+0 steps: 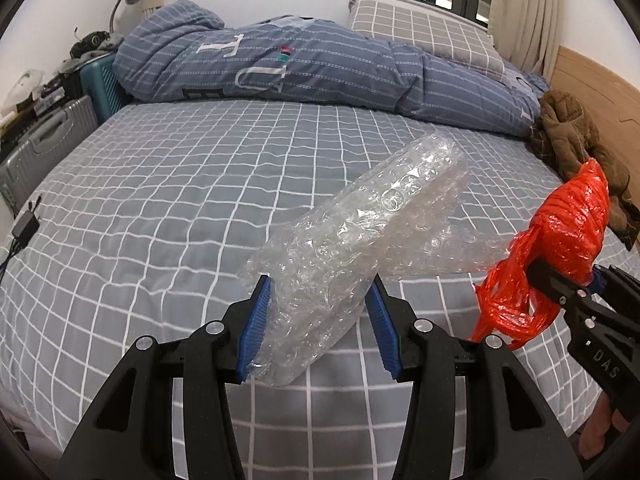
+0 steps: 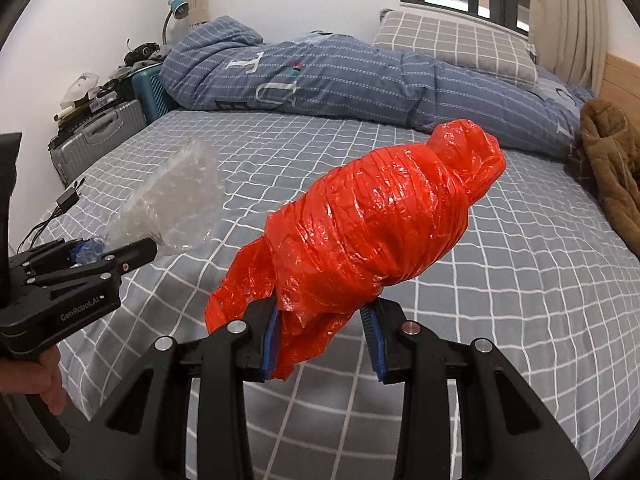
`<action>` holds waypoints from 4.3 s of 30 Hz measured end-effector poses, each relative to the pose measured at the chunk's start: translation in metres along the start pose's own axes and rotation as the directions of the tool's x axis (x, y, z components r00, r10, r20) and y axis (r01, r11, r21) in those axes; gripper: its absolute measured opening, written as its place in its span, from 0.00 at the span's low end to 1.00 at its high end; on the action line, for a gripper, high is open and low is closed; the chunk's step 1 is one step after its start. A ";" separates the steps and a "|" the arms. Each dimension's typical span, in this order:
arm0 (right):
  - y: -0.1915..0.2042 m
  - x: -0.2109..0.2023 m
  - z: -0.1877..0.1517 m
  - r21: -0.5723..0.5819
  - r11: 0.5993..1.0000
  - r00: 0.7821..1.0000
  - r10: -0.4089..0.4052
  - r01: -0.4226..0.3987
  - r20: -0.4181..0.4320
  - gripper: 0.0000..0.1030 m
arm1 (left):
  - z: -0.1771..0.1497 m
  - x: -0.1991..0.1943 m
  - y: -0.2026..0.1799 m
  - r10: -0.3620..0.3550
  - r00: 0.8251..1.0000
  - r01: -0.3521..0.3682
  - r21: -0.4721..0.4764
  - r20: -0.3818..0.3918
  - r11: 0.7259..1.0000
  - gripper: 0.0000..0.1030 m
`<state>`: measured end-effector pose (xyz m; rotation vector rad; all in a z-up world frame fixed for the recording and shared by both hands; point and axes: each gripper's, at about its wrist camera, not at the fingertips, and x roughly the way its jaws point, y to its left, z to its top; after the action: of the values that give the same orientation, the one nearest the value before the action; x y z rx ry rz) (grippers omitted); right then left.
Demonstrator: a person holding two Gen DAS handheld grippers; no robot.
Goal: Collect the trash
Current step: 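Carry the bubble wrap and red bag in both tools toward the bin, then open the right tool over the bin while the left tool opens, dropping the bubble wrap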
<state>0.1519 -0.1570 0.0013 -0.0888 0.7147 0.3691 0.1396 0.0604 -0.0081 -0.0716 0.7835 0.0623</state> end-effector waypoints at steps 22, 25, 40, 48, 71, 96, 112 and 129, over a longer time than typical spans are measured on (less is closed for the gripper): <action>-0.006 -0.075 -0.049 0.033 0.999 1.000 -0.017 0.017 0.017 0.33 | -0.063 -0.057 -0.029 -0.040 0.999 0.041 0.018 -0.008 0.999 0.46; -0.006 -0.081 -0.057 0.035 0.999 1.000 -0.020 0.020 0.012 0.33 | -0.070 -0.063 -0.029 -0.043 0.999 0.043 0.012 -0.010 0.999 0.45; -0.002 -0.120 -0.097 0.051 0.999 1.000 -0.017 0.017 0.005 0.33 | -0.108 -0.098 -0.032 -0.074 0.997 0.074 -0.002 -0.018 0.997 0.45; 0.000 -0.137 -0.117 0.045 0.999 1.000 -0.026 0.026 -0.006 0.33 | -0.130 -0.115 -0.035 -0.091 0.995 0.091 -0.004 -0.026 0.996 0.45; 0.021 -0.177 -0.189 0.055 0.998 0.997 0.010 -0.006 -0.072 0.33 | -0.204 -0.158 -0.044 -0.099 0.991 0.098 -0.015 -0.089 0.995 0.45; 0.016 -0.136 -0.277 0.118 0.993 0.949 0.029 0.008 -0.313 0.33 | -0.288 -0.120 -0.035 -0.082 0.956 0.079 -0.023 -0.282 0.997 0.45; 0.046 -0.066 -0.295 0.103 0.994 0.881 0.084 -0.041 -0.466 0.34 | -0.312 -0.066 -0.002 -0.037 0.930 0.015 -0.062 -0.367 0.998 0.45; 0.040 -0.077 -0.293 0.092 0.996 0.904 0.055 -0.017 -0.425 0.71 | -0.313 -0.063 -0.002 -0.030 0.923 0.009 -0.055 -0.383 0.998 0.46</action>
<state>-0.0990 -0.2025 -0.1670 -0.0752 1.1685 0.3571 -0.1245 0.0296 -0.1850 -0.1443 1.1744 0.0503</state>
